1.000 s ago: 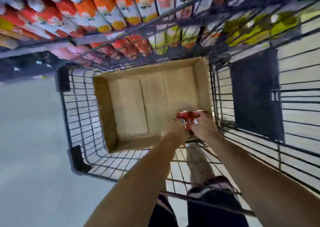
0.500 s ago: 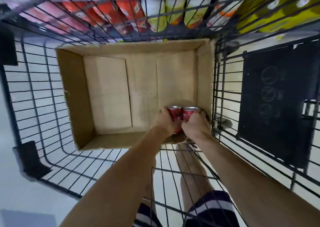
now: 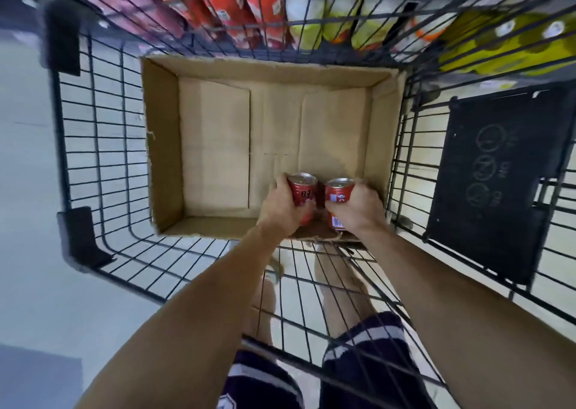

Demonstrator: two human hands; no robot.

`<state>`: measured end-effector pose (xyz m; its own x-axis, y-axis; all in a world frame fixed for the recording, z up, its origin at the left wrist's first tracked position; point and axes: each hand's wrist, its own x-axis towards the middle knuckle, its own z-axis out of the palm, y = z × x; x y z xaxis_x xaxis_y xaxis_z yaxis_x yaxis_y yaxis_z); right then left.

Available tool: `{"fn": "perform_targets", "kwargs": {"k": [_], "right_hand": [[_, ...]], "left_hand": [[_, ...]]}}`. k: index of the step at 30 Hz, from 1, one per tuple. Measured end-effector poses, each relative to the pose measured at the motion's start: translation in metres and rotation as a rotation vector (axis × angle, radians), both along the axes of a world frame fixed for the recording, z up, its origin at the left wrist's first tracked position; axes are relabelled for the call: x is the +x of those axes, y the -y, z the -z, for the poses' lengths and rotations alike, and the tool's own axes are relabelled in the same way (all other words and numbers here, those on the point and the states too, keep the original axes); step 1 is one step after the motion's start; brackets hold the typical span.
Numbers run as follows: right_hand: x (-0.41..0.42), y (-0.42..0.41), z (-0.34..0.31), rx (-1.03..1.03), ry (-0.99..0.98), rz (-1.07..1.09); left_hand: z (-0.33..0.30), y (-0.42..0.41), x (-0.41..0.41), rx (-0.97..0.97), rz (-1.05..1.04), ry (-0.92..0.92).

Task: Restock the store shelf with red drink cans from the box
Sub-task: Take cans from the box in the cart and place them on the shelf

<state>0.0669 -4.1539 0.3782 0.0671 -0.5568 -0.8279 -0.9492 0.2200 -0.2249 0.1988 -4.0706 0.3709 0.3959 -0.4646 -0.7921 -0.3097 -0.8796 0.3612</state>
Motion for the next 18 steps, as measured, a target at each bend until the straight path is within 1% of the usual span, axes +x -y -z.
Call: {"fn": "perform_targets", "kwargs": {"k": [4, 8, 11, 15, 18], "right_hand": [[0.035, 0.003, -0.054, -0.053, 0.110, -0.020], [0.090, -0.005, -0.119, -0.096, 0.235, 0.016], [0.128, -0.023, -0.165, -0.202, 0.368, 0.049], [0.175, -0.047, -0.234, -0.319, 0.547, -0.006], [0.215, -0.066, -0.279, -0.400, 0.656, -0.073]], "left_hand": [[-0.057, -0.007, 0.043, -0.092, -0.089, 0.054], [-0.115, -0.023, 0.089, -0.211, -0.210, 0.142], [-0.161, -0.043, 0.122, -0.350, -0.274, 0.177], [-0.224, -0.077, 0.167, -0.576, -0.326, 0.192], [-0.271, -0.105, 0.204, -0.683, -0.358, 0.213]]}}
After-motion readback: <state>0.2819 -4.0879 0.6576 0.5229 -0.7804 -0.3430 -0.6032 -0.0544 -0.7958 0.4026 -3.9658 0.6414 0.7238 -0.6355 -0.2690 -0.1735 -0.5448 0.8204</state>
